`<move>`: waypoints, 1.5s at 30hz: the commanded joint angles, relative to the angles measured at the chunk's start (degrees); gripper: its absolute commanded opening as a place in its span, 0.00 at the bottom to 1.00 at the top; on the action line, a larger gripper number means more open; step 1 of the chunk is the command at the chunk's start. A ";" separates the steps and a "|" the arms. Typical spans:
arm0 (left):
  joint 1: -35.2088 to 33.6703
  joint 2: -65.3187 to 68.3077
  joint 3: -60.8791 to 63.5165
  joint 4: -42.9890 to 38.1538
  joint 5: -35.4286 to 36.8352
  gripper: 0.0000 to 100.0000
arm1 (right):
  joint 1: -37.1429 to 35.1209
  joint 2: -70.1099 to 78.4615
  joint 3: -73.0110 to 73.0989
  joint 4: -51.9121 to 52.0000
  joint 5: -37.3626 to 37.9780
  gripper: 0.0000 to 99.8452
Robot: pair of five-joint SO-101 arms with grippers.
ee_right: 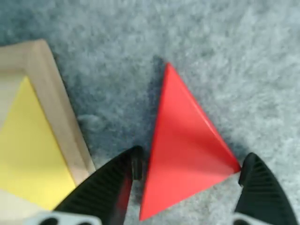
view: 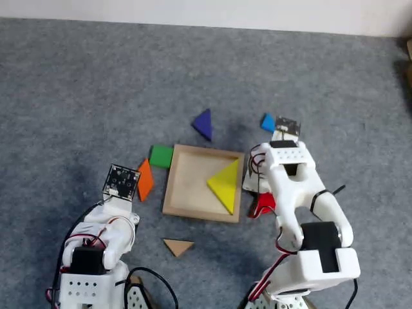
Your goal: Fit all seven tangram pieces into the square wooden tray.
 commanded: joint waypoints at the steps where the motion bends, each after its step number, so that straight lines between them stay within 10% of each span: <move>1: -0.75 -3.03 1.19 0.35 -0.44 0.01 | -0.48 -1.19 0.13 -0.84 -0.53 0.30; 12: -0.75 -3.03 1.19 0.35 -0.44 0.01 | -0.48 -1.63 0.13 -2.95 4.57 0.22; 34: -0.75 -3.03 1.19 0.35 -0.44 0.01 | -0.40 -1.71 -22.55 24.66 25.14 0.22; 45: -0.75 -3.03 1.19 0.35 -0.44 0.01 | -0.31 -1.19 -16.04 22.46 18.46 0.35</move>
